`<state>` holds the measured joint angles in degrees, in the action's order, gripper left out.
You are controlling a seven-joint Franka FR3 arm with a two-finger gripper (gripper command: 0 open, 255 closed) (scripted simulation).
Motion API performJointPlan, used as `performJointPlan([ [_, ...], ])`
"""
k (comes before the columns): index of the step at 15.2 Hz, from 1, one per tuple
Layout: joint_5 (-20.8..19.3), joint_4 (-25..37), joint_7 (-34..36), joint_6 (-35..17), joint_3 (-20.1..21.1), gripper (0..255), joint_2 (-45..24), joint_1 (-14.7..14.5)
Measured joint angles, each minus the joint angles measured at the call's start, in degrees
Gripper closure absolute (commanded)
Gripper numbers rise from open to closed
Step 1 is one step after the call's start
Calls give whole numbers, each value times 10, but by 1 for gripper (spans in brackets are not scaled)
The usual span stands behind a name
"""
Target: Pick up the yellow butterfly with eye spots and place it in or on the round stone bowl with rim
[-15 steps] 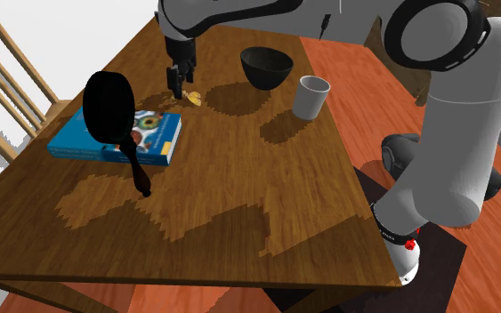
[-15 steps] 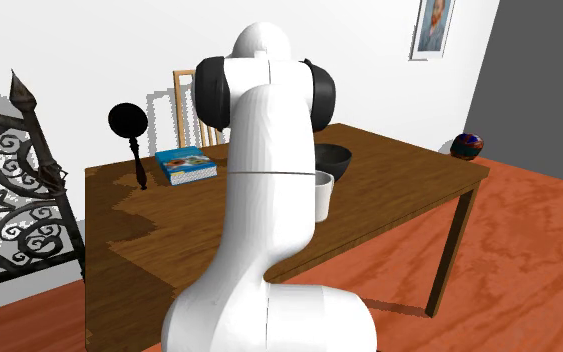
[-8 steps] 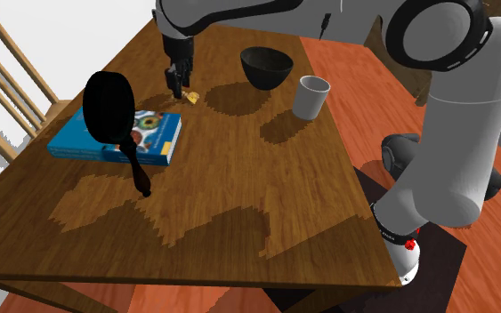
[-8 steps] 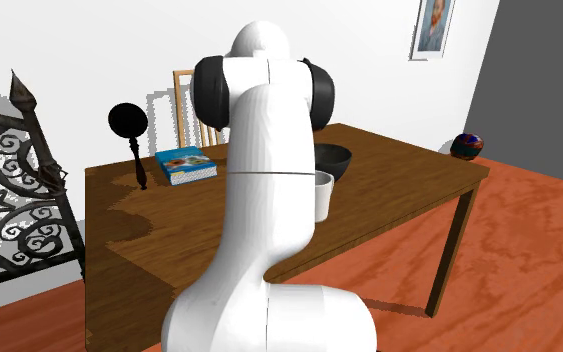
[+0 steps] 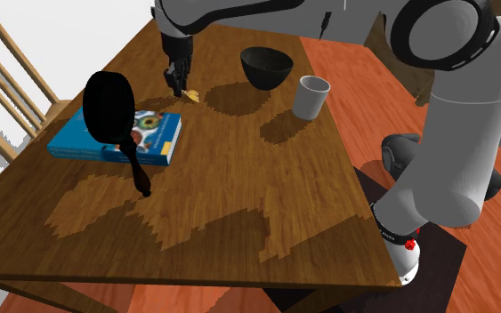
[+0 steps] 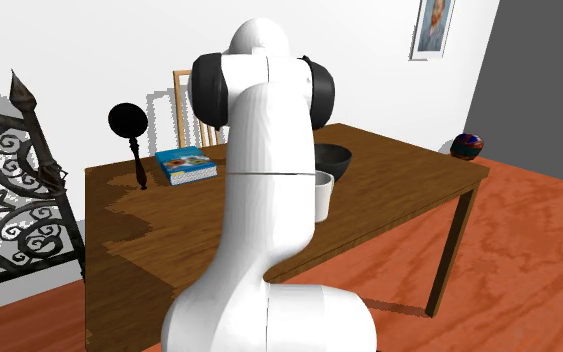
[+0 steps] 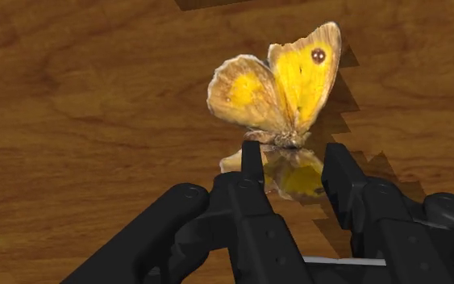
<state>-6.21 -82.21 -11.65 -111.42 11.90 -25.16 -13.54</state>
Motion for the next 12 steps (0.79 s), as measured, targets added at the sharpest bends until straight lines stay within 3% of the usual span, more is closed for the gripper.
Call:
performJointPlan([
  [7,-7,48,-5,54,-8,255,-11,0],
  [8,-7,48,-5,54,-8,0,-11,0],
  [9,-7,48,-5,54,-8,0,-11,0],
  [12,30,-47,66,-14,-18,0,51,19],
])
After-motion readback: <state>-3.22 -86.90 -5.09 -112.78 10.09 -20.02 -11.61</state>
